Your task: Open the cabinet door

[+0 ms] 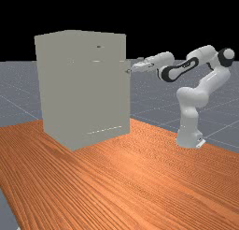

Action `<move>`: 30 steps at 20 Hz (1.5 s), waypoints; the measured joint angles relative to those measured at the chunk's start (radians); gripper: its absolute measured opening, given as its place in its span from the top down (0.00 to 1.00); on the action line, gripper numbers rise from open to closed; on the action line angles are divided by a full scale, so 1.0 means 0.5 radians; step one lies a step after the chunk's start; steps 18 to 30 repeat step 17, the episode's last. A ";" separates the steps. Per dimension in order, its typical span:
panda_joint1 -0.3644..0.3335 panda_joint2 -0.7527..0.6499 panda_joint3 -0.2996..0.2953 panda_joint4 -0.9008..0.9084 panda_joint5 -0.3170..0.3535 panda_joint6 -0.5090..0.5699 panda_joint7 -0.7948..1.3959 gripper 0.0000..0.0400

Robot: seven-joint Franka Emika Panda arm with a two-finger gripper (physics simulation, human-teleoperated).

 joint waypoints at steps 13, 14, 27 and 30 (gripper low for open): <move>-0.051 -0.114 0.535 -0.079 0.111 -0.149 0.315 0.00; -0.045 -0.123 0.725 -0.079 0.141 -0.184 0.433 0.00; -0.034 -0.131 1.191 -0.065 0.201 -0.224 0.727 0.00; -0.034 -0.131 1.191 -0.065 0.201 -0.224 0.727 0.00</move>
